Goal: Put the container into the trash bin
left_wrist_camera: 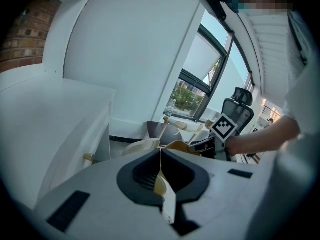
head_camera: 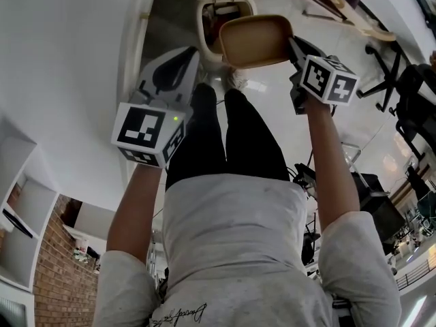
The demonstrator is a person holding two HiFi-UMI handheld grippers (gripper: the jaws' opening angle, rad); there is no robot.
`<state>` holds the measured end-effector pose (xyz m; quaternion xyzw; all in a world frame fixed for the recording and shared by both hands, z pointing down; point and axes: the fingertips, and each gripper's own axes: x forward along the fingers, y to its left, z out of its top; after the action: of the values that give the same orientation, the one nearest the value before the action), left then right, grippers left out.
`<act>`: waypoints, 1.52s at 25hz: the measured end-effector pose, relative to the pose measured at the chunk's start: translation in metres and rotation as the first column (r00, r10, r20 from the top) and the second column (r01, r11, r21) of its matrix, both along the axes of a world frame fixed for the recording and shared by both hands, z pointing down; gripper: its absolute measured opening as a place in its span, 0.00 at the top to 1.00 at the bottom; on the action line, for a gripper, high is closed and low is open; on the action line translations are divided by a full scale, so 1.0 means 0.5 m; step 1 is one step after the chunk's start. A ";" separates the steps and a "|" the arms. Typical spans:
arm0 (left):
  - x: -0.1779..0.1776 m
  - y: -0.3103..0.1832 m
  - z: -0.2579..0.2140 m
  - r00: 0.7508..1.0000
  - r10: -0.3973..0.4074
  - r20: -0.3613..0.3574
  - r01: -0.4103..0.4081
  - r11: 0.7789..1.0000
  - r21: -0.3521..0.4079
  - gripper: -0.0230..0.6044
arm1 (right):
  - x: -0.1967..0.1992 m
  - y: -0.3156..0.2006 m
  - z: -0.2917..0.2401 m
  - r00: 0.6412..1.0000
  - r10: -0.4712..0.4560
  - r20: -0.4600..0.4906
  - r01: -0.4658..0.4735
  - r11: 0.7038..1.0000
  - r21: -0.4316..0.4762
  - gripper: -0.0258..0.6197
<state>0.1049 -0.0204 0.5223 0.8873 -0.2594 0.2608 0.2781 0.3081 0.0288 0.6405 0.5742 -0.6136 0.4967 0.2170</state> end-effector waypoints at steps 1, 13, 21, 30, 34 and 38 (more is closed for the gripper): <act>0.001 0.000 0.007 1.000 0.001 0.002 -0.001 1.000 -0.001 0.94 | 0.000 0.002 0.012 1.000 0.002 -0.003 -0.002 1.000 -0.004 0.90; 0.014 0.000 0.082 0.999 0.020 0.032 -0.019 1.000 -0.014 0.94 | -0.003 -0.001 0.144 0.999 0.044 -0.015 -0.045 0.998 -0.042 0.90; 0.012 0.007 0.120 0.999 0.029 0.043 -0.027 0.998 -0.048 0.94 | -0.007 -0.017 0.201 0.997 0.069 -0.025 -0.070 0.997 -0.039 0.90; 0.011 0.012 0.159 0.998 0.043 0.044 -0.040 0.996 -0.082 0.94 | -0.012 -0.023 0.262 0.996 0.080 -0.037 -0.082 0.995 -0.063 0.90; 0.006 0.015 0.172 0.998 0.046 0.045 -0.041 0.995 -0.093 0.94 | -0.021 -0.013 0.298 0.995 0.094 -0.020 -0.095 0.992 -0.086 0.90; -0.001 0.016 0.188 0.998 0.043 0.052 -0.038 0.994 -0.104 0.94 | -0.032 -0.008 0.334 0.995 0.097 -0.015 -0.098 0.989 -0.112 0.90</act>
<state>0.1047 -0.0126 0.6161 0.8694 -0.2350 0.3035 0.3111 0.2921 0.0247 0.8073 0.5929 -0.5547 0.5377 0.2272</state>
